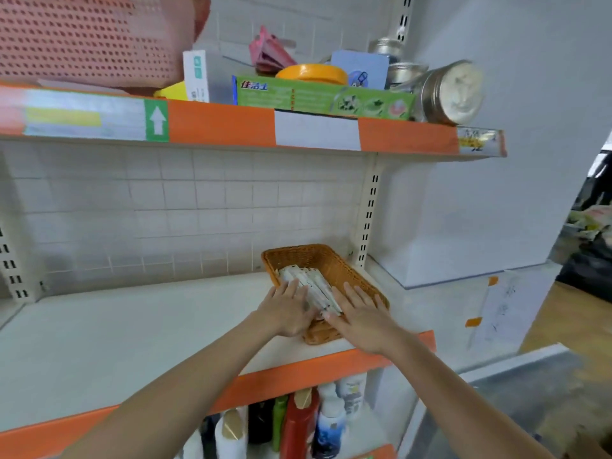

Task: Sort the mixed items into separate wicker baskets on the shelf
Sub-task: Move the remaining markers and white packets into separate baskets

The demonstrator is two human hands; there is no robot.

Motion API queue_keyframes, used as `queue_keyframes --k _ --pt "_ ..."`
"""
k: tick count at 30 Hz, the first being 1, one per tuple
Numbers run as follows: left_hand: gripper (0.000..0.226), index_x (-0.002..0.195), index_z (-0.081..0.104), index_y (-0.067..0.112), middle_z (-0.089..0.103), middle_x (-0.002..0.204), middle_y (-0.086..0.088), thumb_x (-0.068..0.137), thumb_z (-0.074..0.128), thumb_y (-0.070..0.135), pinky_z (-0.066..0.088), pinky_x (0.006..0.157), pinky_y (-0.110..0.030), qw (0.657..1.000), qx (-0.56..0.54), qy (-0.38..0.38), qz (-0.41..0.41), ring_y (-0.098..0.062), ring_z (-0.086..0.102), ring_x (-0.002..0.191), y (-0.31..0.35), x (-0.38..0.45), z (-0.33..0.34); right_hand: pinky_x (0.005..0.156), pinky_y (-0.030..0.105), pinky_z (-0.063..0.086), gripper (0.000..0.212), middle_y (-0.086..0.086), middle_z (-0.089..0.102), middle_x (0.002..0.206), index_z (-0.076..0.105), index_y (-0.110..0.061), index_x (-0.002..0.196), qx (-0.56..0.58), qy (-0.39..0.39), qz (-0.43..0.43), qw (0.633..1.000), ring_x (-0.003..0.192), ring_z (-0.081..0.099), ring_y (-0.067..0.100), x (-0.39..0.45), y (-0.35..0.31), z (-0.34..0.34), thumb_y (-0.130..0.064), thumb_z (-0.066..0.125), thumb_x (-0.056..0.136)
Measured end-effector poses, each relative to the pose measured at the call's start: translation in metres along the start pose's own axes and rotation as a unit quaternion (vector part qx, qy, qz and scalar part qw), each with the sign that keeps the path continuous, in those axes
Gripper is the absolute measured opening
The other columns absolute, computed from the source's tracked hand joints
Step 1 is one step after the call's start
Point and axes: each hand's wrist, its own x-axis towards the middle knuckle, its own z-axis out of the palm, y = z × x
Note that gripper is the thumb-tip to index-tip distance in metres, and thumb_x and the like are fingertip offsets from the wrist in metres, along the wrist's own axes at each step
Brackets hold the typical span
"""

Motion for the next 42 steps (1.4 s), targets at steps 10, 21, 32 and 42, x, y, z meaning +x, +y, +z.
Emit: queue_keyframes --k 10,21,32,42 --pt "0.062 0.150 0.025 0.005 0.023 0.156 -0.014 0.103 0.016 0.045 0.006 0.118 -0.041 0.998 0.058 0.000 -0.016 -0.027 0.017 0.145 -0.011 0.059 -0.005 0.118 0.039 0.006 0.065 0.003 -0.008 0.162 -0.002 -0.024 0.155 0.055 -0.008 -0.052 0.997 0.149 -0.004 0.022 0.067 0.009 -0.008 -0.053 0.020 0.102" --pt "0.055 0.145 0.034 0.005 0.032 0.150 -0.014 0.102 0.029 0.040 0.001 0.119 -0.042 0.996 0.057 -0.025 -0.057 -0.027 0.024 0.142 -0.011 0.089 -0.010 0.117 0.037 0.021 0.063 0.011 0.010 0.161 0.003 -0.014 0.155 0.088 -0.065 -0.072 0.991 0.146 0.019 0.027 0.120 0.029 -0.009 -0.031 0.036 0.104" --pt "0.051 0.139 0.037 0.005 0.034 0.142 -0.015 0.096 0.040 0.032 0.025 0.111 -0.039 0.986 0.037 0.095 -0.129 -0.031 0.030 0.133 0.004 0.104 0.003 0.112 0.036 0.028 0.054 0.011 0.031 0.152 0.024 -0.010 0.150 0.073 -0.021 -0.115 0.990 0.140 0.026 0.027 0.135 0.034 0.004 -0.028 0.040 0.102" --pt "0.057 0.134 0.042 0.003 0.047 0.136 -0.014 0.094 0.043 0.043 0.024 0.110 -0.040 0.982 0.068 0.085 -0.153 -0.030 0.040 0.128 0.006 0.104 0.006 0.082 0.032 0.041 0.042 0.013 0.052 0.122 0.049 -0.005 0.125 0.069 0.003 -0.104 0.992 0.111 0.050 0.028 0.140 0.039 0.005 -0.035 0.055 0.096"
